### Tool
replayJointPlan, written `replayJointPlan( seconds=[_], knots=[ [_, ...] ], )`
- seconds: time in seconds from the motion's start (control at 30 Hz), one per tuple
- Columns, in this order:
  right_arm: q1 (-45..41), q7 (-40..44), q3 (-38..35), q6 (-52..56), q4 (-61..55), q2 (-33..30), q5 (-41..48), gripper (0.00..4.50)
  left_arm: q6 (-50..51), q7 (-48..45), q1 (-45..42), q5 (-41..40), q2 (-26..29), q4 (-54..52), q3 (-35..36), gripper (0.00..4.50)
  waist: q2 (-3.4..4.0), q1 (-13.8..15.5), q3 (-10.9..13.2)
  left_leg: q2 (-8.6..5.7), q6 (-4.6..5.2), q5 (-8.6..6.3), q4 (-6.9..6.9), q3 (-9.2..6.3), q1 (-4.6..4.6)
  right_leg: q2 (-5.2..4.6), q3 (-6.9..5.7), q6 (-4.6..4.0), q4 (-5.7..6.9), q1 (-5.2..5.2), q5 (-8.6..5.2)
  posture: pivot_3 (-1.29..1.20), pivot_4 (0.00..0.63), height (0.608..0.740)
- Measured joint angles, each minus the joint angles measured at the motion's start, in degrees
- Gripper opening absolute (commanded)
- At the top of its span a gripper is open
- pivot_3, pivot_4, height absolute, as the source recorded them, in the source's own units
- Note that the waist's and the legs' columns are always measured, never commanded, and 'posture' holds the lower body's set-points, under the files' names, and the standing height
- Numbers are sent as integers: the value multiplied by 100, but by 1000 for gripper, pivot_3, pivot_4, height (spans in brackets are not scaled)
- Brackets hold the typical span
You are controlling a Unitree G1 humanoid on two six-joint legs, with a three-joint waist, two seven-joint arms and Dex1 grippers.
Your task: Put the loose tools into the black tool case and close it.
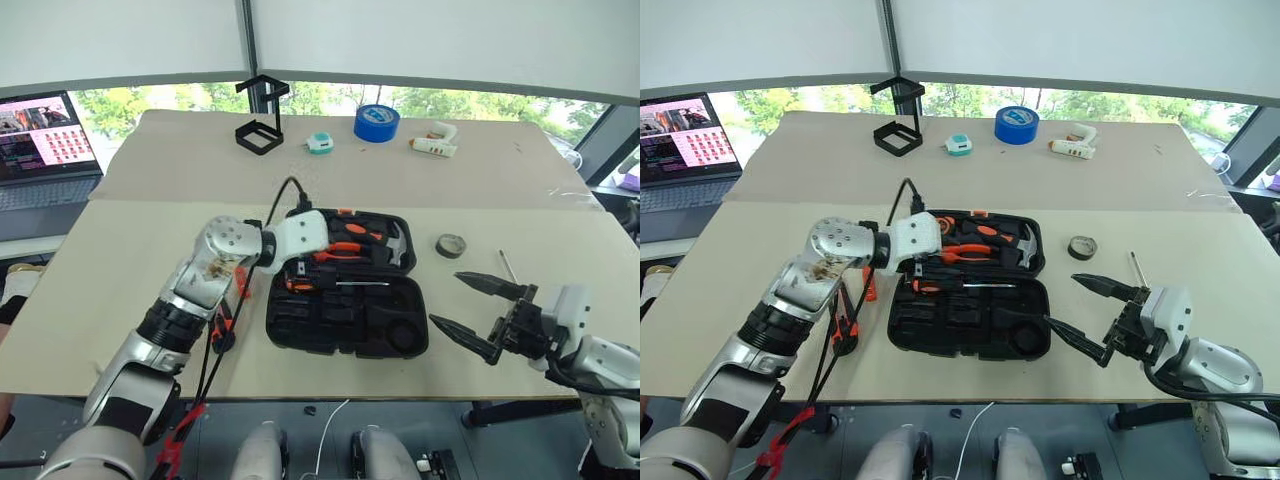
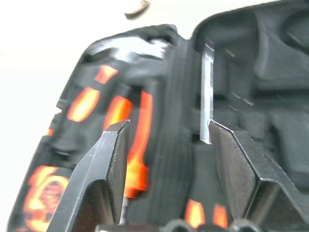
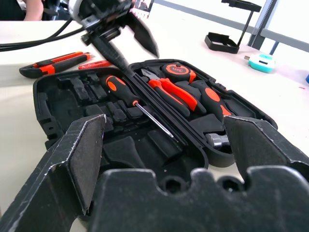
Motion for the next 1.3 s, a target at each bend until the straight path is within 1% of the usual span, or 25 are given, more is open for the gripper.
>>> replayJointPlan(
  seconds=[0.13, 0.17, 0.2, 0.43, 0.77, 0.83, 0.87, 0.93, 0.97, 1.03, 1.13, 1.17, 1.2, 1.3],
  knots=[
    [-4, -52, 25, 93, -97, 19, 26, 4500, 115, -8, 480, -312, -103, 36, 65, 481, 0, 5, 0, 1, 0, 0, 2, 0, -2, 0, -3, 0, 1, 0, 0, 0, 150, 740],
    [-4, -54, 25, 106, -102, 23, 26, 4500, 129, 6, 552, -384, -142, 61, 75, 143, 0, 15, 0, 0, 0, 0, 4, 0, -4, -2, -4, 1, 0, 0, 1, 0, 150, 740],
    [-4, -57, 29, 112, -105, 29, 25, 4500, 129, 26, 577, -400, -178, 73, 75, 52, 0, 30, 0, -2, 0, 0, 5, -1, -6, -3, -7, 2, 0, 1, 1, 0, 150, 740],
    [-123, -55, 154, 168, -118, 43, 26, 4500, 91, 216, 557, -111, -343, 423, -229, 52, 0, 45, 0, -8, 2, -1, 6, -1, 1, -5, -4, 4, -3, 9, 2, 0, 150, 740],
    [-186, -73, 155, 192, -119, 42, 28, 4500, 168, 294, 386, 93, -451, 549, -384, 52, 15, 112, -13, -12, 4, -1, 11, -3, 17, -12, -5, 8, -4, 28, 5, 0, 150, 740],
    [-186, -109, 158, 193, -128, 43, 28, 4500, 215, 291, 446, -31, -495, 529, -272, 547, 16, 113, -14, -11, 4, -1, 11, -3, 15, -12, -3, 8, -4, 25, 6, 0, 150, 740],
    [-181, -146, 159, 196, -150, 45, 28, 4500, 238, 286, 562, -216, -531, 485, -121, 774, 16, 104, -13, -10, 4, -1, 11, -2, 10, -12, 0, 8, -2, 17, 7, 0, 150, 740],
    [-134, -204, 138, 207, -166, 49, 35, 4500, 227, 206, 827, -690, -523, 277, 289, 1615, 15, 66, -12, -4, 4, -1, 9, -4, -4, -8, -1, 7, -2, 4, 7, 0, 150, 740],
    [-78, -223, 87, 207, -167, 53, 40, 4500, 198, 142, 939, -906, -488, 118, 498, 1923, 15, 55, -12, -2, 4, -1, 7, -4, -5, -8, -2, 7, -2, 1, 7, 0, 150, 740],
    [183, -243, -186, 187, -121, 56, 41, 4500, 62, -86, 1361, -1610, -236, -482, 1205, 2733, 17, 7, -13, 10, 5, -2, -1, -2, -2, -8, -1, 5, -4, 0, 5, 0, 150, 740],
    [595, -279, -674, 14, 53, 92, 20, 4500, 65, -350, 1952, -2160, 340, -1056, 1935, 3916, 28, -9, -19, 9, 7, -4, -8, 2, 10, -10, 1, 5, -9, 9, 4, 0, 150, 740],
    [737, -298, -871, -98, 103, 161, 16, 4500, 4, -477, 2235, -2299, 479, -1192, 2143, 4206, 39, -10, -25, 10, 9, -6, -11, 4, 16, -12, 2, 5, -15, 14, 3, 0, 150, 740],
    [966, -319, -1076, -241, 239, 227, -33, 4500, -123, -653, 2671, -2476, 585, -1281, 2389, 4478, 50, -6, -32, 10, 10, -8, -12, 7, 19, -17, 3, 7, -16, 17, 1, 0, 150, 740],
    [1490, -373, -1493, -568, 655, 460, -199, 4500, -490, -995, 3707, -2679, 801, -1341, 2875, 4478, 51, 16, -32, 9, 10, -9, -7, 10, 17, -21, 1, 4, -18, 15, -1, 0, 150, 740]
  ],
)
